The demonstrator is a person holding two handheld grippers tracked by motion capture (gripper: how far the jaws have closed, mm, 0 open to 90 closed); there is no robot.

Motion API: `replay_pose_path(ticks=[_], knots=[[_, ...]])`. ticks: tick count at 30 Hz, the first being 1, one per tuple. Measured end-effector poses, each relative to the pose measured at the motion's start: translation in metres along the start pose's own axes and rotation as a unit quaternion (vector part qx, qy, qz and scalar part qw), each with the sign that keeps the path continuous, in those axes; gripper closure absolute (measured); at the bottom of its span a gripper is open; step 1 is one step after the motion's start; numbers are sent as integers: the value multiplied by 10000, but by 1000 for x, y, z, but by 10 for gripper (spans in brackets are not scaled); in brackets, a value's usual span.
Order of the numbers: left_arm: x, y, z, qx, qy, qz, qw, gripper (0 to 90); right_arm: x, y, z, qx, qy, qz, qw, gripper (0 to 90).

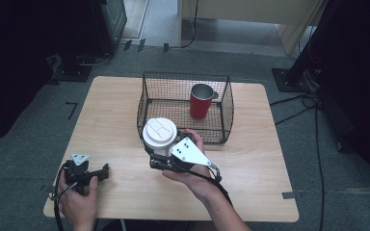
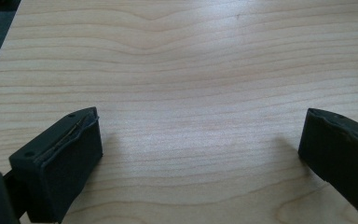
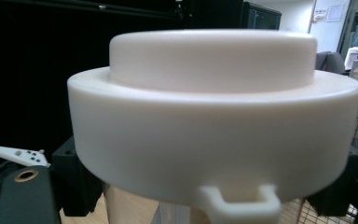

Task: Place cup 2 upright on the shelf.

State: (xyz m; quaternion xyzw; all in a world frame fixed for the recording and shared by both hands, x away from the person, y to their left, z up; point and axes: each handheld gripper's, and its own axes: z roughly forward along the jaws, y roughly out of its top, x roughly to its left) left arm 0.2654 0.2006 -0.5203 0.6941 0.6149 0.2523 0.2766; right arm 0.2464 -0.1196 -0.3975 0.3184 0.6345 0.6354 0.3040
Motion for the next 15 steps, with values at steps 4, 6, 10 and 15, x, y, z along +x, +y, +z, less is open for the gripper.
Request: replay_pose_path(ticks=[4, 6, 10, 15], knots=[[0, 0, 0, -1, -1, -4, 10000, 0, -5, 4, 4, -11, -77, -18, 10000, 158], [0, 0, 0, -2, -1, -4, 10000, 0, -7, 6, 6, -34, -92, -8, 10000, 158], [0, 0, 0, 5, 0, -3, 10000, 0, -10, 10, 9, -79, -135, -23, 9999, 158], [0, 0, 0, -1, 3, -2, 10000, 0, -14, 13, 14, -91, -187, -37, 9998, 158]])
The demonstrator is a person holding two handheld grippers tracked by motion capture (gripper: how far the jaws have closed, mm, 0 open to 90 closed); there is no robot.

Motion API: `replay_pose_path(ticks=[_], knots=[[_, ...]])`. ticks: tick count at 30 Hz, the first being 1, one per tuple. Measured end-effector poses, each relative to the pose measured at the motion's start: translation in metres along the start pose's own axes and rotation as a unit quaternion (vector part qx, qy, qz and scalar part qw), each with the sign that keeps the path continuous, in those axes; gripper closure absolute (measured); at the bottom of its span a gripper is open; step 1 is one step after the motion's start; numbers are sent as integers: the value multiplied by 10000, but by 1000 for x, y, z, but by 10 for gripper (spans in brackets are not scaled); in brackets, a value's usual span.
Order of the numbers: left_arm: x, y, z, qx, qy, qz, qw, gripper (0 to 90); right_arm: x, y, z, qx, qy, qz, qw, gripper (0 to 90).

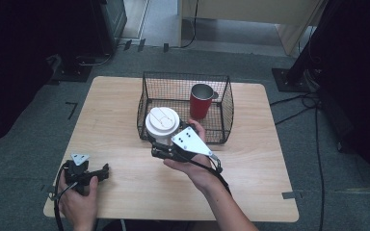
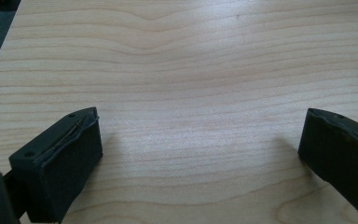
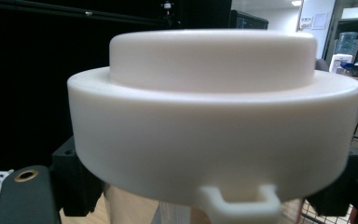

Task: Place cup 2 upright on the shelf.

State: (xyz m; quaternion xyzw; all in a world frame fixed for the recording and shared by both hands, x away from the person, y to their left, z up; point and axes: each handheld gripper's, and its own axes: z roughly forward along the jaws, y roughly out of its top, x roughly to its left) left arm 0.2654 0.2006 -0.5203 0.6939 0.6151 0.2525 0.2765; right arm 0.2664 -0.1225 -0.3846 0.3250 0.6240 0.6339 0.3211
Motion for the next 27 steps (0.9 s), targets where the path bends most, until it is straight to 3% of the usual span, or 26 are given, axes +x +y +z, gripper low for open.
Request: replay_pose_path(ticks=[15, 27], knots=[[0, 0, 0, 5, -2, 4, 10000, 0, -11, 12, 17, -108, -193, -120, 9997, 158], [0, 0, 0, 7, -3, 3, 10000, 0, -24, 18, 33, -149, -412, -65, 9990, 158]])
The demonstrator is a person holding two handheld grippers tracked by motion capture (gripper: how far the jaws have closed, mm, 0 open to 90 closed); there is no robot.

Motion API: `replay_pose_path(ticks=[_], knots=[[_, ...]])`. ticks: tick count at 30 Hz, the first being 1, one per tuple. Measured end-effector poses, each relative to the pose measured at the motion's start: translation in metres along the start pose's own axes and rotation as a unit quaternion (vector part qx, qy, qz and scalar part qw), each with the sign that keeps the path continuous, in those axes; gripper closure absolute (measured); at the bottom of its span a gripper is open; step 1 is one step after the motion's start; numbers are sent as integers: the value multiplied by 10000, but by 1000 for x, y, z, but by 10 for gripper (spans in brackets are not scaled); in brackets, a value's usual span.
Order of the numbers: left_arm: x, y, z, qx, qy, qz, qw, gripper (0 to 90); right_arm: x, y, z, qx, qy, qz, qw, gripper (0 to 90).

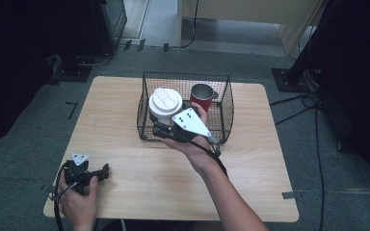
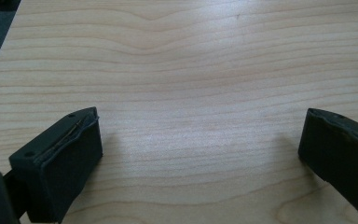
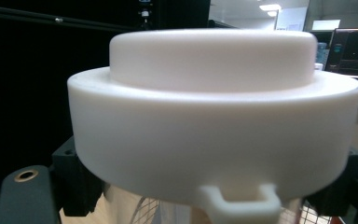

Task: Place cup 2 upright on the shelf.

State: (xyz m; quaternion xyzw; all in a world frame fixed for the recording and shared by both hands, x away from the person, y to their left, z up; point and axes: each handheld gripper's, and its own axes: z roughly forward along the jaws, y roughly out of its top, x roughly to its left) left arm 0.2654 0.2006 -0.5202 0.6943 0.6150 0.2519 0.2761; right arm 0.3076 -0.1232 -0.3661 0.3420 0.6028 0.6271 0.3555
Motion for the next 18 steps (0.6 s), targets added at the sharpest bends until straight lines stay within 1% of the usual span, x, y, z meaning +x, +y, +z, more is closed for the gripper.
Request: replay_pose_path(ticks=[3, 6, 10, 11, 15, 17, 18], knots=[[0, 0, 0, 2, 0, 0, 10000, 0, -4, 0, 7, 8, -67, 35, 10000, 158], [0, 0, 0, 2, -1, 1, 10000, 0, -6, 0, 11, 24, -70, 87, 9999, 158], [0, 0, 0, 2, -1, 0, 10000, 0, -7, 1, 18, -2, -137, 59, 9999, 158], [0, 0, 0, 3, -1, 0, 10000, 1, -9, 2, 22, -16, -181, -8, 9998, 158], [0, 0, 0, 0, 0, -1, 10000, 0, -11, 3, 28, -45, -222, 26, 9997, 158], [0, 0, 0, -6, 1, -4, 10000, 1, -13, 3, 34, -72, -249, -36, 9997, 157], [0, 0, 0, -6, 1, -4, 10000, 0, -13, 3, 34, -72, -249, -36, 9997, 157]])
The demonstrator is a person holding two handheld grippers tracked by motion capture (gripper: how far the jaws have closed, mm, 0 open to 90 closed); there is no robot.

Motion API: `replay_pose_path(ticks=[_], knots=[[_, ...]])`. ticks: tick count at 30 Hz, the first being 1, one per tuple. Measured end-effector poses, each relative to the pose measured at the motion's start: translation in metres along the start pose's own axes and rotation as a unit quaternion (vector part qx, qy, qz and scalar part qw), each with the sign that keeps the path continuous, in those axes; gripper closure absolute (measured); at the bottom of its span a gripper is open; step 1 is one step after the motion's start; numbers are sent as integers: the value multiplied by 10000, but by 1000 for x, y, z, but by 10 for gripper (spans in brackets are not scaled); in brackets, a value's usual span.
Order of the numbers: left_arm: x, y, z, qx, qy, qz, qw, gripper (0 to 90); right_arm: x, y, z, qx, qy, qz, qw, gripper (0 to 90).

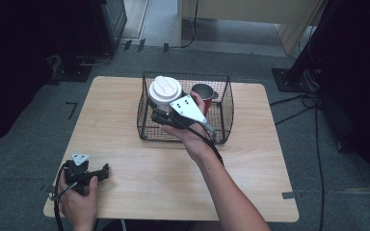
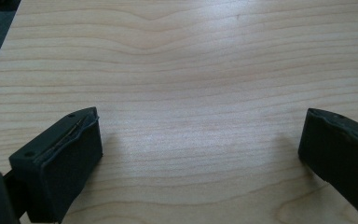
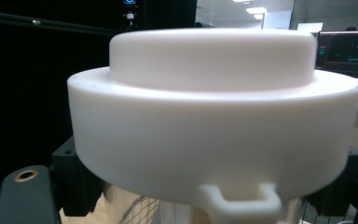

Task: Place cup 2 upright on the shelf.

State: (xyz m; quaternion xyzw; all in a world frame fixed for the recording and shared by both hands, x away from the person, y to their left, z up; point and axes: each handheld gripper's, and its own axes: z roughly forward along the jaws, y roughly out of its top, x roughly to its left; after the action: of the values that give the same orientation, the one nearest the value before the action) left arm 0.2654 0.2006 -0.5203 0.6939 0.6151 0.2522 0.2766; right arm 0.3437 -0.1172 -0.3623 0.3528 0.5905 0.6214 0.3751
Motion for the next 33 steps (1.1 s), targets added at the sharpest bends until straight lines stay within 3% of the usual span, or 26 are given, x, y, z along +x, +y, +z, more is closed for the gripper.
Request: replay_pose_path(ticks=[6, 12, 21, 33], knots=[[0, 0, 0, -6, 1, -1, 10000, 0, -6, -3, 14, 10, -60, -109, 9999, 158], [0, 0, 0, -5, 1, 0, 10000, 0, -13, -8, 25, -5, -118, 7, 9999, 158], [0, 0, 0, -6, 4, 2, 10000, 0, -18, -18, 37, -25, -196, -99, 9998, 157], [0, 0, 0, 5, 1, 8, 10000, 1, -28, -39, 59, 155, -305, 11, 9994, 157]])
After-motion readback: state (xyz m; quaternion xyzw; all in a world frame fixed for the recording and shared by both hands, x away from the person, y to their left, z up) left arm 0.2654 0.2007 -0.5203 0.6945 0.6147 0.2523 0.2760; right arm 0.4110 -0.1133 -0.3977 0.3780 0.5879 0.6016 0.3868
